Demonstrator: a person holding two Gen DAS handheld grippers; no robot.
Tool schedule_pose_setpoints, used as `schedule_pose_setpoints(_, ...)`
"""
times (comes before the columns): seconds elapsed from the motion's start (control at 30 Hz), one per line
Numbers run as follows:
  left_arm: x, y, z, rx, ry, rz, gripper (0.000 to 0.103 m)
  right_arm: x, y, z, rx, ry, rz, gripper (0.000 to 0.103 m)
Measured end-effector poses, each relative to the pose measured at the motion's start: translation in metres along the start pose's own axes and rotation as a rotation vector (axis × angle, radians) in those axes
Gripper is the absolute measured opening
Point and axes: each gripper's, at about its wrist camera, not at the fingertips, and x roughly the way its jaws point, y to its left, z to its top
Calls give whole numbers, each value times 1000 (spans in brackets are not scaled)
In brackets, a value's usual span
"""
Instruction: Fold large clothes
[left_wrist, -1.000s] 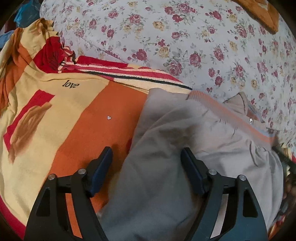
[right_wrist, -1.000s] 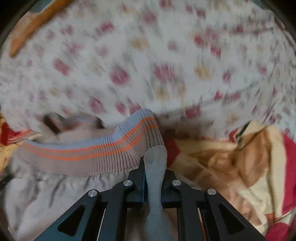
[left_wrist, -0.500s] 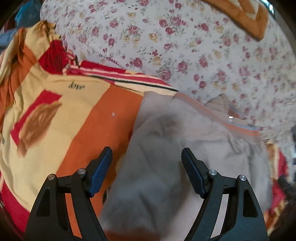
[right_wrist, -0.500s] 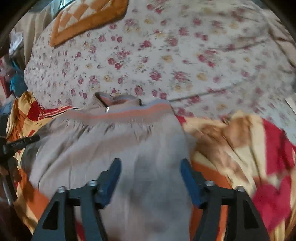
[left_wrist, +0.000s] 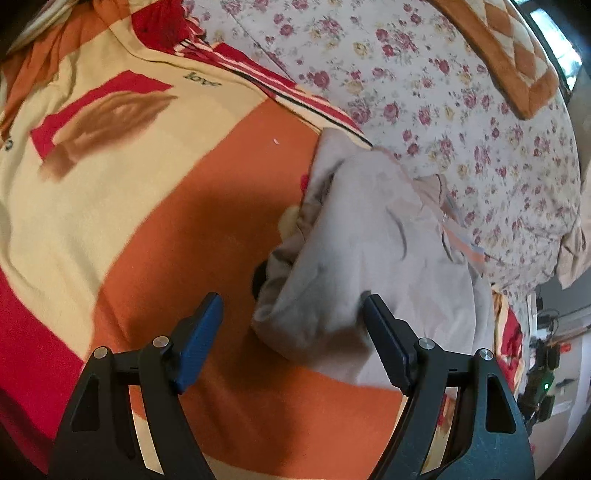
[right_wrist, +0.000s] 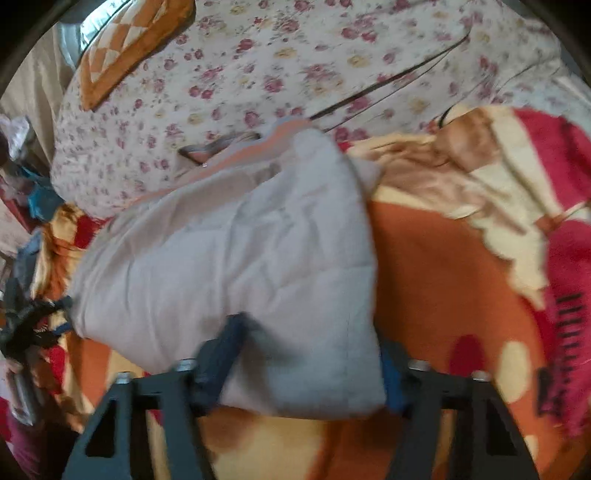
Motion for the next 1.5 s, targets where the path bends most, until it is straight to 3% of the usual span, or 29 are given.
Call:
schedule_pose_setpoints(0.1, 8, -7, -4, 75, -23, 20, 76, -2, 12, -2, -66, -28, -26, 26)
schedule_pose_setpoints(0.17, 11, -17, -3, 138, -15, 29, 16, -10, 21, 1, -107, -51, -68, 19)
schedule_pose_setpoints(0.37, -17, -17, 7, 158, -85, -16, 8, -51, 32, 19, -174, -153, -151, 5)
schedule_pose_setpoints(0.47, -21, -8, 11, 152, -92, 52, 4, -49, 15, 15, -145, -121, -194, 4)
schedule_pose_setpoints(0.57, -15, 3, 13, 128, -88, 139, 4, -24, 1, 0, -136, -44, -246, 3)
schedule_pose_setpoints(0.63, -19, 2, 12, 125, -98, 102, 4, -17, -7, -6, -98, -10, -207, 3)
schedule_pose_setpoints(0.77, -37, -4, 10, 122, -158, 73, 4, -45, -10, -2, -33, -61, -217, 8)
schedule_pose_setpoints(0.8, -40, -9, 10, 128, -166, 69, 5, -58, -7, 1, -25, -87, -228, 20)
schedule_pose_setpoints(0.83, -42, -15, 10, 140, -172, 66, 9, -67, -3, 3, -22, -107, -222, 39)
schedule_pose_setpoints(0.9, -44, -24, 9, 161, -188, 57, 23, -83, 10, 7, -20, -156, -165, 50)
schedule_pose_setpoints(0.97, -43, -36, 5, 198, -204, 67, 46, -86, 33, 13, -50, -154, -64, 50)
schedule_pose_setpoints(1.07, -32, -55, -1, 264, -198, 102, 49, -65, 79, 16, -140, -107, 37, 50)
schedule_pose_setpoints(1.17, -14, -67, -6, 312, -177, 139, 49, -27, 131, 17, -265, -74, 44, 50)
schedule_pose_setpoints(1.27, 6, -69, -6, 333, -148, 184, 49, 2, 158, 14, -305, -50, 59, 50)
schedule_pose_setpoints(1.37, 25, -65, -4, 351, -133, 257, 49, 28, 170, 13, -330, -28, 36, 50)
schedule_pose_setpoints(1.5, 36, -60, -4, 369, -138, 312, 56, 62, 160, -1, -426, 16, -125, 50)
